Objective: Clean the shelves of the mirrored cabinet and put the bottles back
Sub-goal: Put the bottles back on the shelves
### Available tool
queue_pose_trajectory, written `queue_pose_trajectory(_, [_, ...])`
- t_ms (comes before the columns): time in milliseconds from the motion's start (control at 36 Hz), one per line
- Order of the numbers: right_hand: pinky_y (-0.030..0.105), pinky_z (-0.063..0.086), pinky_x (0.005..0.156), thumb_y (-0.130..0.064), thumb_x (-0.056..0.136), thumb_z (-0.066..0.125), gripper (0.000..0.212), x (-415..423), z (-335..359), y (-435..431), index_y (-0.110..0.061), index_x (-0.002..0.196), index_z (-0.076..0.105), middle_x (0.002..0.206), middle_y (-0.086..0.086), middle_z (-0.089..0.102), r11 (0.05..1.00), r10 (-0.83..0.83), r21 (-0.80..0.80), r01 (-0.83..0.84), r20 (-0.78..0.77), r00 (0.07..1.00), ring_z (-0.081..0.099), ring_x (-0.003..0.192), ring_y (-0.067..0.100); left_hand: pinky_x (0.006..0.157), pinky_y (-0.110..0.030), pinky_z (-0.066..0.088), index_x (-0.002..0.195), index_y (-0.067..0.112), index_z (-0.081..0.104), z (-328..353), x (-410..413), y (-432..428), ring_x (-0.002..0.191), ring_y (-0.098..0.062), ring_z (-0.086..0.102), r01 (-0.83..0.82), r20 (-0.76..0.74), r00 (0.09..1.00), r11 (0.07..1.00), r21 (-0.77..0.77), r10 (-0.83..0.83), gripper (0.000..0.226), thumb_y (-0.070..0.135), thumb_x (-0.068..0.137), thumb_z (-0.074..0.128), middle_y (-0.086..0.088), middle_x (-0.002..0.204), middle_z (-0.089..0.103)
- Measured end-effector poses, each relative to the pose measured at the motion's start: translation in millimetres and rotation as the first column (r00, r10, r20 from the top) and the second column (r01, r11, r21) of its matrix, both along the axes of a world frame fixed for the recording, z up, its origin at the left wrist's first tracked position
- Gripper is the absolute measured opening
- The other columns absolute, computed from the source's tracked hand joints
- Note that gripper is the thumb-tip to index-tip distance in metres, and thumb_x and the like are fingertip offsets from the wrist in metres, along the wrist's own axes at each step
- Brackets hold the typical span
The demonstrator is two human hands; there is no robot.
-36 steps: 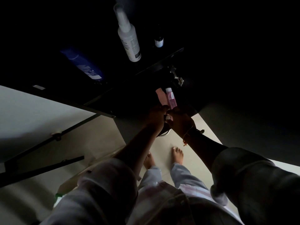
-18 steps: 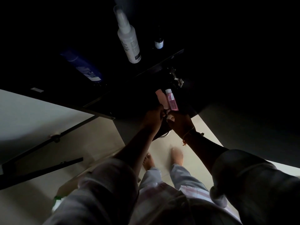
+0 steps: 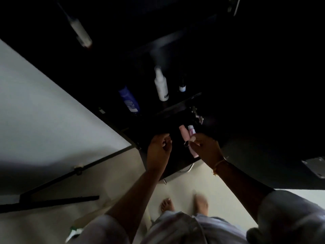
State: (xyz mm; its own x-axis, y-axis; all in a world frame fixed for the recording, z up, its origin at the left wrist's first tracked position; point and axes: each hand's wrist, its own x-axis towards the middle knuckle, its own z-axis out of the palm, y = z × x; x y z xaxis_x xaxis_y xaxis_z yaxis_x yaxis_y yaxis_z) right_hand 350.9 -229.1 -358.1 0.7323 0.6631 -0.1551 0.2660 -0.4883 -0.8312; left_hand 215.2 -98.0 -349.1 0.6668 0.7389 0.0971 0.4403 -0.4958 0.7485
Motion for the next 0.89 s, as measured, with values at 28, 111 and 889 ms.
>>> queue_pose_trajectory(28, [0.022, 0.053, 0.075, -0.027, 0.086, 0.066, 0.004, -1.1, 10.8, -0.6, -0.026, 0.089, 0.069, 0.086, -0.003, 0.072, 0.999, -0.021, 0.035, 0.022, -0.02, 1.0, 0.068, 0.081, 0.01, 0.084, -0.033, 0.057, 0.119, 0.016, 0.065, 8.6, -2.2, 0.8, 0.098, -0.012, 0.066, -0.016, 0.031, 0.999, 1.0, 0.002, 0.016, 0.025, 0.022, 0.095, 0.059, -0.003, 0.113, 0.065])
queue_pose_trajectory(111, [0.031, 0.056, 0.075, -0.038, 0.082, 0.064, 0.011, -1.0, 37.1, -0.7, -0.027, 0.078, 0.065, 0.076, -0.004, 0.071, 0.993, -0.032, 0.111, 0.042, -0.09, 0.995, 0.067, 0.07, 0.009, 0.082, -0.035, 0.058, 0.116, 0.016, 0.066, 35.8, -4.3, 5.0, 0.094, -0.009, 0.067, -0.071, 0.12, 0.99, 0.997, -0.02, 0.072, 0.024, 0.018, 0.092, 0.063, -0.002, 0.11, 0.066])
queue_pose_trajectory(889, [0.022, 0.055, 0.074, -0.028, 0.082, 0.07, 0.019, 61.1, 314.3, 100.9, -0.02, 0.099, 0.065, 0.084, -0.008, 0.069, 0.834, -0.163, 0.546, -0.08, 0.382, 0.91, 0.066, 0.076, 0.004, 0.076, -0.016, 0.052, 0.113, 0.012, 0.058, 315.1, 65.6, 68.0, 0.088, -0.002, 0.065, -0.137, 0.697, 0.717, 0.979, 0.152, -0.008, 0.025, 0.007, 0.089, 0.064, 0.005, 0.098, 0.067])
